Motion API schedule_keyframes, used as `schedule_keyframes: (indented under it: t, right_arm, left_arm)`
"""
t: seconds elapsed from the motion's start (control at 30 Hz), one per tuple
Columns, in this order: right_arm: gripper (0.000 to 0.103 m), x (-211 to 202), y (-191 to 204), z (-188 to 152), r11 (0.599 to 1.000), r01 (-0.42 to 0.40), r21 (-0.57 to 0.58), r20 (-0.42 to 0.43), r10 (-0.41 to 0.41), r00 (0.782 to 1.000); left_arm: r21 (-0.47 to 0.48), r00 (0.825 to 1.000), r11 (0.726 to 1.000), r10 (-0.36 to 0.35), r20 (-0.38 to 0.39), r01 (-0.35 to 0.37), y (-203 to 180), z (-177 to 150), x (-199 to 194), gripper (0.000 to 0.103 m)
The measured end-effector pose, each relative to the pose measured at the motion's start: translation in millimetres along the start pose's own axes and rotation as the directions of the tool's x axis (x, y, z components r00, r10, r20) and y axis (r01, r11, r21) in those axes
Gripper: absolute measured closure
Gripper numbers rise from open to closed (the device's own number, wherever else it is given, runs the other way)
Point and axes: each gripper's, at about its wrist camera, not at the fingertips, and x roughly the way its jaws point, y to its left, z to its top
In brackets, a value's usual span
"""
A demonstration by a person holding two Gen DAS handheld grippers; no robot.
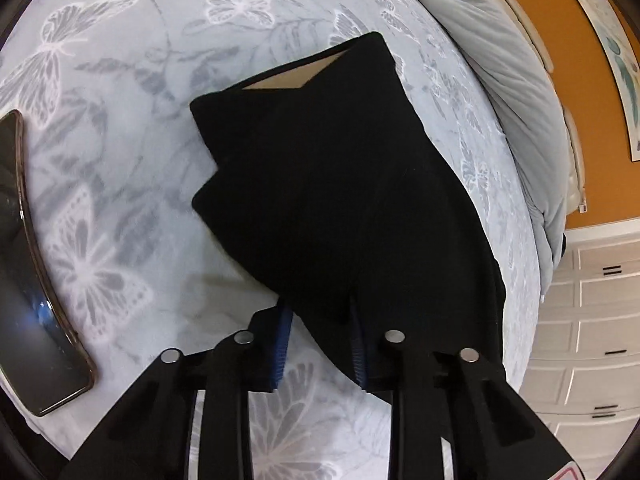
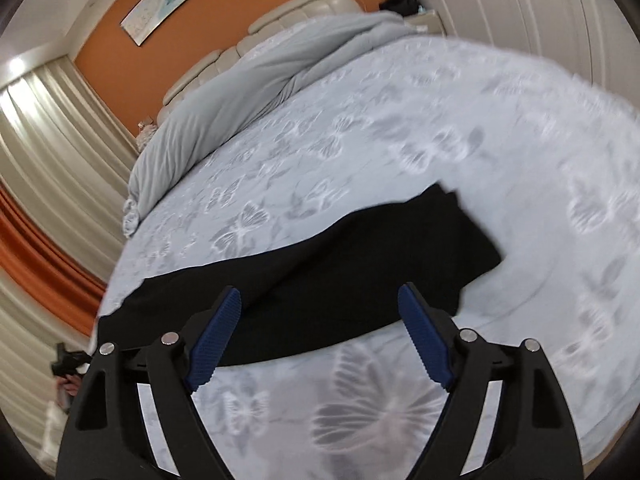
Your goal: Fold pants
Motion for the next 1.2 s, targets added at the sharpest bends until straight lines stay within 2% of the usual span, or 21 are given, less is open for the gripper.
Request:
schedule_keyframes:
  t: [0.1,0.17,0.27,0.33,0.37,0.4,0.43,0.47,0.53,0.57,0.63,0.7,0.77,0.8,0.87,0.93,0.97,1.0,1.03,1.07,1.2]
  right_arm:
    - [0.024,29.6,6.4,4.9,0.999,-0.004,0.038,-0.054,0.006,0.999]
    - [0.024,56.9,10.1,13.2,0.998,-0.013,0.056,-0.080,0.018,0.997]
    - [0.026,101.9,7.5,24.9,0.988,0.019,0.156,-0.132,0.002,0.991]
    - [0.054,128.1,7.8,28.3,0.986,0.048,0.162,-0.162,-0.022,0.987]
    - [0.095,145.1,9.7,29.2,0.987,0.048,0.154,-0.187,-0.019,0.982]
    - [0.100,153.3,12.5,32.6,0.987,0.056,0.153,-0.192,-0.026,0.981]
    - [0.100,150.2,16.5,36.1,0.988,0.051,0.147,-0.161,-0.026,0.987]
    - [0.100,130.5,29.9,46.3,0.994,0.001,0.109,-0.062,0.006,0.998]
    - [0.100,90.1,53.2,56.0,0.992,-0.120,0.037,0.073,0.117,0.990]
    - [0.100,65.4,64.4,56.4,0.988,-0.152,-0.009,0.116,0.153,0.981]
    - [0.100,45.5,68.4,47.3,0.991,-0.112,-0.071,0.116,0.120,0.986]
    - [0.099,59.9,42.4,24.5,0.997,-0.032,-0.065,0.007,0.032,0.999]
    - [0.099,86.3,6.2,-1.2,0.999,0.005,0.038,-0.124,0.000,0.992]
    - [0.098,97.8,-5.0,-11.8,0.997,0.036,0.066,-0.189,-0.023,0.982]
    - [0.093,108.2,-5.2,-21.8,0.998,0.066,0.019,-0.258,-0.059,0.964]
    - [0.089,103.4,-2.1,-23.9,0.998,0.063,0.006,-0.243,-0.060,0.968]
    - [0.082,99.2,-1.1,-23.5,0.999,0.044,0.013,-0.229,-0.040,0.973]
    - [0.062,95.8,-2.0,-21.9,0.999,0.032,0.024,-0.213,-0.026,0.977]
    - [0.047,90.4,-3.0,-19.7,0.999,0.020,0.045,-0.191,-0.011,0.982]
    - [0.028,85.2,-6.6,-16.7,0.997,0.009,0.079,-0.154,0.003,0.988]
    - [0.025,77.8,-24.6,1.0,0.981,-0.051,0.189,-0.053,0.062,0.997]
  left_arm:
    - [0.019,1.000,1.000,-0.022,0.012,0.022,-8.4,4.1,-6.9,0.093]
    - [0.029,0.999,0.999,-0.031,0.014,0.030,-14.3,8.2,-11.0,0.093]
    - [0.039,1.000,0.999,-0.016,0.005,0.016,-21.9,15.0,-11.2,0.093]
    - [0.050,1.000,0.999,-0.006,0.009,0.006,-26.6,20.4,-9.8,0.095]
    - [0.055,1.000,0.998,-0.004,0.014,0.003,-29.1,22.6,-9.3,0.095]
    - [0.063,1.000,0.998,-0.002,0.018,0.001,-32.0,25.0,-9.2,0.096]
    - [0.072,1.000,0.997,0.000,0.026,-0.002,-36.8,29.6,-10.3,0.097]
    - [0.081,0.999,0.997,-0.003,0.033,0.001,-40.0,32.6,-12.9,0.097]
    - [0.122,0.998,0.992,-0.026,0.060,0.019,-53.4,41.1,-27.6,0.097]
    - [0.147,0.997,0.989,-0.032,0.073,0.021,-60.9,44.1,-33.5,0.097]
    - [0.221,0.994,0.975,0.001,0.107,-0.025,-70.5,45.9,-43.1,0.096]
    - [0.251,0.993,0.965,0.051,0.107,-0.077,-67.4,47.5,-37.6,0.096]
    - [0.218,0.997,0.973,0.068,0.039,-0.075,-41.9,47.9,-18.8,0.096]
    - [0.201,0.997,0.976,0.076,0.018,-0.078,-30.7,46.3,-12.6,0.095]
    - [0.180,0.995,0.979,0.102,-0.007,-0.099,-11.3,40.0,2.0,0.095]
    - [0.171,0.996,0.981,0.093,-0.017,-0.089,0.1,34.6,6.6,0.093]
    - [0.161,0.996,0.984,0.082,-0.020,-0.078,3.7,33.6,6.2,0.093]
    - [0.150,0.997,0.987,0.068,-0.019,-0.064,6.3,33.4,5.0,0.093]
    - [0.144,0.998,0.988,0.062,-0.016,-0.059,7.1,34.1,2.9,0.093]
    - [0.153,0.998,0.986,0.070,-0.005,-0.068,5.4,35.2,0.4,0.093]
    - [0.187,0.993,0.975,0.111,0.044,-0.117,-4.6,40.9,-7.6,0.093]
